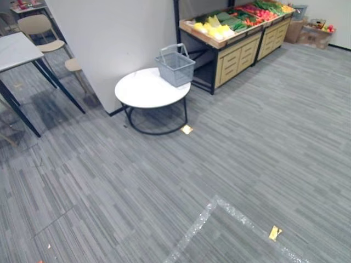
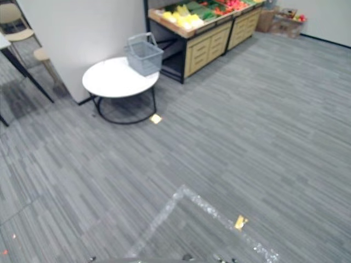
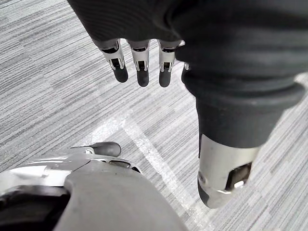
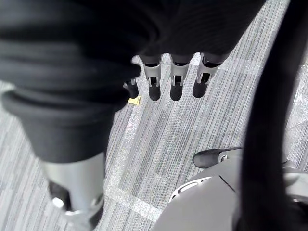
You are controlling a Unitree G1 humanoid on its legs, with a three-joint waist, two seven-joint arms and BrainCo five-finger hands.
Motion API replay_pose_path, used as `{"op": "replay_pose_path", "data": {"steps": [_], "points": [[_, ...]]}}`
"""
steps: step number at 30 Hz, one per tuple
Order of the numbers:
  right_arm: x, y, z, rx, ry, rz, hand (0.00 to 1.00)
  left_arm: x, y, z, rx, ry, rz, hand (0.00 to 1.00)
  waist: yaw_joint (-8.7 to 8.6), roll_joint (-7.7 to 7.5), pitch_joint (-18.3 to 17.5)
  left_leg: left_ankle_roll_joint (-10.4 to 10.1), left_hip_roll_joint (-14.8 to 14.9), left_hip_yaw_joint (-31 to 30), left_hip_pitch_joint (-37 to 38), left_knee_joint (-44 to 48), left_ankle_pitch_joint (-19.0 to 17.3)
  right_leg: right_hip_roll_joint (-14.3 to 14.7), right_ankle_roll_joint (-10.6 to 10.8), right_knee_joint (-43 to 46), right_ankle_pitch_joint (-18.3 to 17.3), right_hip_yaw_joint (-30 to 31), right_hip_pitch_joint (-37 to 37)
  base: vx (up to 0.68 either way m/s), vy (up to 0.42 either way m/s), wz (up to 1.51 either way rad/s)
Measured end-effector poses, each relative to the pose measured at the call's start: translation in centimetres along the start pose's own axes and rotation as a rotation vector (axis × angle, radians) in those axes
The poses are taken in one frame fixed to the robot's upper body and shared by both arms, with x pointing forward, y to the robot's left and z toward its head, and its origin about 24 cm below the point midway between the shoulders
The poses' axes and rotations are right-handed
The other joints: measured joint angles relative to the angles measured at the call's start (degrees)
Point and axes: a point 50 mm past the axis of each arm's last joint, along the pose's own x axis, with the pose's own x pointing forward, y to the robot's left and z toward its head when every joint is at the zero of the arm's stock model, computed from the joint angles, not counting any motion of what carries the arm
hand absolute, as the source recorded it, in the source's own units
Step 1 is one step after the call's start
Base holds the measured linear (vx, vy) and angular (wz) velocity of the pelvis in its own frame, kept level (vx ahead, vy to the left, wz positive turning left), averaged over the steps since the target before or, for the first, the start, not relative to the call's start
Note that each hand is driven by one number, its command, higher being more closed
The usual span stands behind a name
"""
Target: Pick vegetable in the basket
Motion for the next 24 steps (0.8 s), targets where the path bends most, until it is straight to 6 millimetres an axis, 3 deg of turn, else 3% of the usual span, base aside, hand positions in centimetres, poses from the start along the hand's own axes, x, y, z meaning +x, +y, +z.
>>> {"op": "replay_pose_path", "data": {"steps": [24], "points": [[-0.01, 0.00, -0.06, 0.009, 0.001, -0.006, 0.00, -0.01, -0.01, 0.15, -0.003, -0.019, 0.001, 0.00, 0.00, -0.12, 0.13, -0.01, 0.19, 0.04, 0.95, -0.64, 0.00, 0.37, -0.26, -0.77, 0.21, -0.38, 1.02, -0.01, -0.008, 0.00]]}}
